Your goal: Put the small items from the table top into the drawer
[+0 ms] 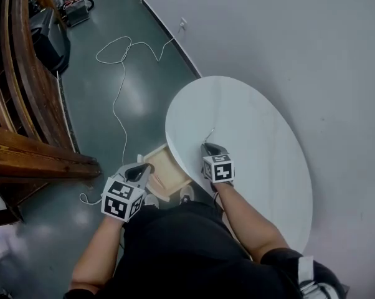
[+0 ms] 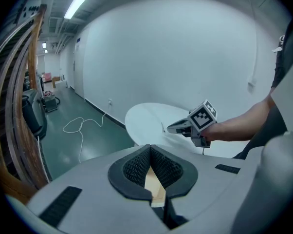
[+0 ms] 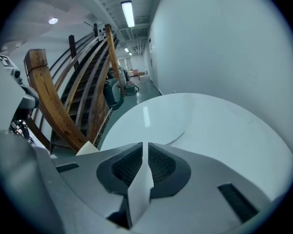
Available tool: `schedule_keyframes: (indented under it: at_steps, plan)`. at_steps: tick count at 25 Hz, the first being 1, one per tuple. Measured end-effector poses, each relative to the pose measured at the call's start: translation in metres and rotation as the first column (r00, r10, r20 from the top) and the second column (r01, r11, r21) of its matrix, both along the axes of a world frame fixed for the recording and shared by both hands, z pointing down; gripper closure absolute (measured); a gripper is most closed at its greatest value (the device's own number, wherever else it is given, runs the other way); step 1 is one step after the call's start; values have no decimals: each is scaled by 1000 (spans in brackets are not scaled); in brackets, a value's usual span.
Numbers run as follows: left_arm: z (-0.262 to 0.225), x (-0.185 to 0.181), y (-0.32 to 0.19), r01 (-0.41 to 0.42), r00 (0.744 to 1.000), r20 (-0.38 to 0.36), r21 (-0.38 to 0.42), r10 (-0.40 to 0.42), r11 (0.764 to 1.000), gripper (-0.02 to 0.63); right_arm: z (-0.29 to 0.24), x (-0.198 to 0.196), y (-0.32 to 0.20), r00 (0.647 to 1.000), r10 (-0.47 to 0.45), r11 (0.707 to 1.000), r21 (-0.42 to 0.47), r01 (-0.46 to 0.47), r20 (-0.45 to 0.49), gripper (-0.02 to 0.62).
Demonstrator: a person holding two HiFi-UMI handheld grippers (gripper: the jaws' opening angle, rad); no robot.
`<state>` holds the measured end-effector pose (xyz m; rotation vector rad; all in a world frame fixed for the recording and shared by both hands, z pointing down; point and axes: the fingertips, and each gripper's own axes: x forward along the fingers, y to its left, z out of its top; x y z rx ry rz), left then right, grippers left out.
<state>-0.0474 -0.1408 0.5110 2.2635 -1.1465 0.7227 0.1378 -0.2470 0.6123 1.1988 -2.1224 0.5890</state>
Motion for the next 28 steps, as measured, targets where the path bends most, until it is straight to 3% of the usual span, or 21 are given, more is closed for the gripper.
schedule_keyframes:
  at_steps: [12, 18, 23, 28]
  plan:
    - [-4, -17, -7, 51, 999, 10, 2, -51, 999, 592, 38, 22, -27, 984, 158, 980, -108, -166, -77, 460]
    - [-3, -21, -7, 65, 998, 18, 1, -65, 998, 592, 46, 25, -29, 980, 176, 974, -125, -188, -96, 462]
    - [-5, -20, -7, 66, 998, 15, 11, -66, 998, 592, 48, 26, -31, 983, 169, 975, -134, -177, -71, 527]
    - [-7, -18, -6, 59, 998, 12, 17, -59, 998, 592, 44, 31, -32, 986, 160, 975, -144, -166, -52, 539]
